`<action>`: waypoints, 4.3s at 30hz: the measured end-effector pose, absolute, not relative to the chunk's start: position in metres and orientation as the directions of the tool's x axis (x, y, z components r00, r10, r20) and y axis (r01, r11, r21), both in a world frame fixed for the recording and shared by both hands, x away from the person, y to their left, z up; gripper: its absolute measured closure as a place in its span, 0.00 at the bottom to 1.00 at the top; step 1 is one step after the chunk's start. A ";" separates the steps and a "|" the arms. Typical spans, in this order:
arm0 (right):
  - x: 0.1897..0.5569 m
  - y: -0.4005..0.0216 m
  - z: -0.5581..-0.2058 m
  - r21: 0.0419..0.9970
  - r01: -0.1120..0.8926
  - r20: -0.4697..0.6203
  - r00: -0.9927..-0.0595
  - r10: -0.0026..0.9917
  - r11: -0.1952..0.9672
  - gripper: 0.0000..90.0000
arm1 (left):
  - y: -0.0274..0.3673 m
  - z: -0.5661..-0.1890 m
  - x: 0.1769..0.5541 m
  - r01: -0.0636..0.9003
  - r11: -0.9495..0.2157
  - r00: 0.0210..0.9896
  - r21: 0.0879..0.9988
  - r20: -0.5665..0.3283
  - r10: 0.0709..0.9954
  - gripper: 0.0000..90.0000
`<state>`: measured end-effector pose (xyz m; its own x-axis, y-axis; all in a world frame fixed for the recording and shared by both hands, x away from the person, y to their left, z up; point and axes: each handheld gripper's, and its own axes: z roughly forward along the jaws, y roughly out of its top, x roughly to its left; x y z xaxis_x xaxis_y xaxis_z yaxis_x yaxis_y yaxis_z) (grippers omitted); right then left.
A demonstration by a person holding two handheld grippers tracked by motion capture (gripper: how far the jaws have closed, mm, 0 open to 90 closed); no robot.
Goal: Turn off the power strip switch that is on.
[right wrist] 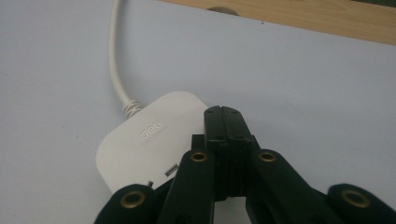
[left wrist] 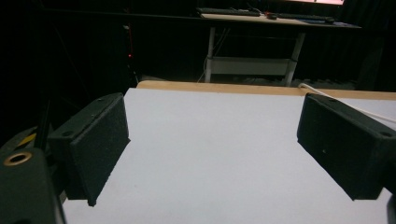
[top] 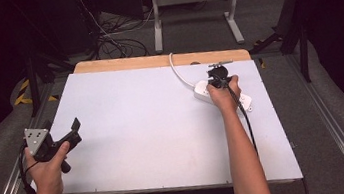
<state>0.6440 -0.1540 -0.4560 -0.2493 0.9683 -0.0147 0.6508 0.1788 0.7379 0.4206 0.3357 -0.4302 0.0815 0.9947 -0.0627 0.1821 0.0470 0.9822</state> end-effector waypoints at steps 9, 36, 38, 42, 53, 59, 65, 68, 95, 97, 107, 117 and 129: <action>0.639 -0.144 -0.461 0.762 0.618 -0.065 -0.223 0.973 0.193 1.00 | 0.336 -0.430 0.420 0.181 0.051 0.089 0.982 -0.068 0.994 0.11; 0.641 -0.152 -0.460 0.761 0.633 0.011 -0.230 0.973 0.141 1.00 | 0.336 -0.431 0.421 0.189 0.054 0.093 0.980 -0.073 0.993 0.12; 0.641 -0.151 -0.460 0.761 0.632 0.006 -0.233 0.972 0.147 1.00 | 0.336 -0.431 0.421 0.190 0.053 0.093 0.980 -0.071 0.993 0.12; 0.641 -0.148 -0.460 0.757 0.629 -0.031 -0.235 0.971 0.176 1.00 | 0.335 -0.431 0.421 0.189 0.055 0.096 0.980 -0.074 0.993 0.12; 0.642 -0.150 -0.455 0.748 0.644 0.001 -0.245 0.969 0.162 1.00 | 0.334 -0.431 0.422 0.190 0.054 0.092 0.980 -0.073 0.993 0.12; 0.642 -0.149 -0.452 0.743 0.645 0.000 -0.269 0.963 0.180 1.00 | 0.333 -0.431 0.424 0.191 0.054 0.097 0.980 -0.073 0.993 0.12; 0.637 -0.156 -0.437 0.771 0.609 -0.002 -0.289 0.957 0.186 1.00 | 0.333 -0.432 0.424 0.194 0.059 0.097 0.979 -0.079 0.992 0.12; 0.627 -0.164 -0.424 0.792 0.583 0.007 -0.310 0.951 0.184 1.00 | 0.333 -0.431 0.424 0.192 0.059 0.097 0.980 -0.079 0.992 0.13; 0.438 -0.238 -0.404 0.995 0.079 0.083 -0.390 0.917 -0.057 1.00 | 0.331 -0.432 0.428 0.198 0.063 0.099 0.978 -0.084 0.992 0.15; 0.433 -0.242 -0.408 0.993 0.088 0.102 -0.374 0.922 -0.074 1.00 | 0.331 -0.432 0.428 0.198 0.066 0.101 0.978 -0.088 0.991 0.15; 0.433 -0.245 -0.419 0.996 0.084 0.063 -0.355 0.933 -0.035 1.00 | 0.330 -0.430 0.426 0.191 0.056 0.111 0.980 -0.078 0.991 0.13; 0.439 -0.238 -0.423 0.996 0.067 0.073 -0.328 0.942 -0.054 0.14 | 0.330 -0.430 0.425 0.187 0.059 0.107 0.981 -0.080 0.991 0.12; 0.440 -0.236 -0.427 0.997 0.073 0.044 -0.338 0.940 -0.020 0.03 | 0.330 -0.430 0.425 0.188 0.059 0.109 0.980 -0.080 0.991 0.12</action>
<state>0.4400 -0.2357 -0.4265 -0.3380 0.9401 0.0436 0.0733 -0.0199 0.9971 0.4252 0.3295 -0.4298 0.1089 0.9908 -0.0803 0.1884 0.0588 0.9803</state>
